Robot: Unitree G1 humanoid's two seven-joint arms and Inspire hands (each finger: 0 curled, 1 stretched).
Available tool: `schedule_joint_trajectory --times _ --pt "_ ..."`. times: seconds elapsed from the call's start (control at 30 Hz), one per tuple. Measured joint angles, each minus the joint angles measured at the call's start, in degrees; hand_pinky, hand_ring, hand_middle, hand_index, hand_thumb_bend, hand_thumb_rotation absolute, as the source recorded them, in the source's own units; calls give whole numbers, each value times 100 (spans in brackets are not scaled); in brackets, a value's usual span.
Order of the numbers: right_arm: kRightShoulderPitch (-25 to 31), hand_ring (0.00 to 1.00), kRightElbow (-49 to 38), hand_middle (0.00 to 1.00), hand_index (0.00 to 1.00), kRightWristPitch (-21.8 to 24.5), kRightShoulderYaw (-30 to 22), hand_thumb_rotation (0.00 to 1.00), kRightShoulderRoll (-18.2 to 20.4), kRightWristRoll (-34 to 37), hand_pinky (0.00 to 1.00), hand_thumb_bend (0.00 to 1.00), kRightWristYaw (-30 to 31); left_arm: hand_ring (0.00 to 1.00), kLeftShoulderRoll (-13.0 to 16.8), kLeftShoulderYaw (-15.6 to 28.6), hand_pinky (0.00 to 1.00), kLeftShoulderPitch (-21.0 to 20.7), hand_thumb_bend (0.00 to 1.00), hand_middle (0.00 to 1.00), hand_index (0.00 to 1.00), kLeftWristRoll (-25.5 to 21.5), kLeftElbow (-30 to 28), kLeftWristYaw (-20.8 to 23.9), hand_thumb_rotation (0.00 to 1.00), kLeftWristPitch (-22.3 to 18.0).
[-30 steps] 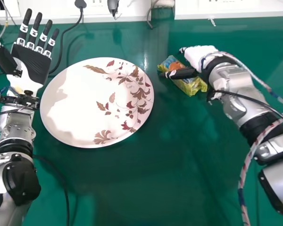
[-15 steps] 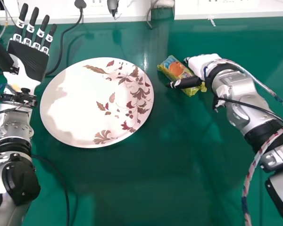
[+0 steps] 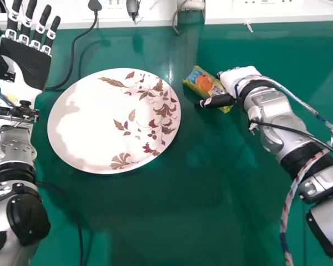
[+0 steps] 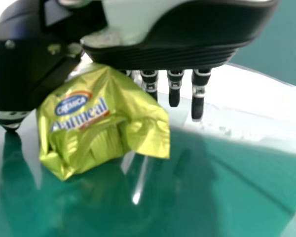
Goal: Pick up biscuit and place it in the plate
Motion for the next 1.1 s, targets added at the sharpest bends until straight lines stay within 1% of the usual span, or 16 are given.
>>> schedule_joint_trajectory --times 0.1,0.17,0.27,0.37,0.43,0.47,0.5,0.57,0.6,0.67,0.77,0.8,0.9,0.97,1.0,1.1 --pt "25 89 149 99 98 163 24 5 140 -62 67 100 -345 87 -72 -20 80 123 100 96 100 -12 -325 186 75 142" --pt "53 79 218 94 95 243 23 1 201 -74 59 98 -542 86 -84 -19 77 167 100 95 100 -81 -472 259 74 254" --pt "120 67 254 87 90 310 13 0 255 -73 49 91 -815 85 -84 -20 74 213 100 95 100 -154 -575 308 72 323" --pt "178 58 271 80 85 357 -12 0 280 -64 41 84 -1049 84 -84 -23 73 255 100 93 100 -163 -610 308 70 407" --pt "214 53 266 76 82 357 -33 0 282 -37 37 75 -1176 84 -83 -25 71 267 100 92 99 -164 -611 309 69 440" --pt "233 50 256 73 80 355 -41 0 282 -22 34 62 -1225 83 -83 -26 71 268 100 92 99 -164 -609 308 69 445" --pt "248 47 241 69 77 351 -49 0 281 -11 32 53 -1267 83 -83 -25 70 268 100 92 99 -165 -606 307 69 444" --pt "258 46 222 62 68 345 -63 0 270 -6 26 48 -1336 82 -84 -21 70 268 100 91 100 -173 -596 342 70 443" --pt "258 45 209 56 64 345 -69 0 263 -6 24 49 -1355 82 -87 -17 69 267 100 91 100 -173 -588 408 70 440" --pt "258 45 187 49 56 336 -78 0 222 -7 20 49 -1376 81 -95 -12 68 266 100 90 100 -183 -567 521 71 432" --pt "273 44 106 44 54 293 -82 0 168 -3 14 49 -1396 80 -99 -6 66 265 100 88 99 -206 -519 601 70 339" --pt "300 31 68 44 54 269 -84 0 142 -3 12 50 -1405 79 -99 -7 65 264 100 87 99 -206 -491 601 71 279" --pt "356 18 -19 42 54 213 -99 0 84 16 10 50 -1411 78 -96 -12 65 255 100 86 99 -208 -382 496 71 240" --pt "411 16 -104 45 51 170 -136 0 51 49 9 51 -1417 77 -93 -13 65 250 100 86 98 -208 -283 364 70 240" --pt "458 16 -179 42 52 140 -158 0 22 69 9 51 -1417 77 -86 -12 64 249 100 85 98 -208 -236 300 70 240" --pt "542 16 -309 47 49 81 -215 0 -20 129 9 51 -1411 76 -48 -12 64 241 100 84 97 -217 -150 120 68 299"
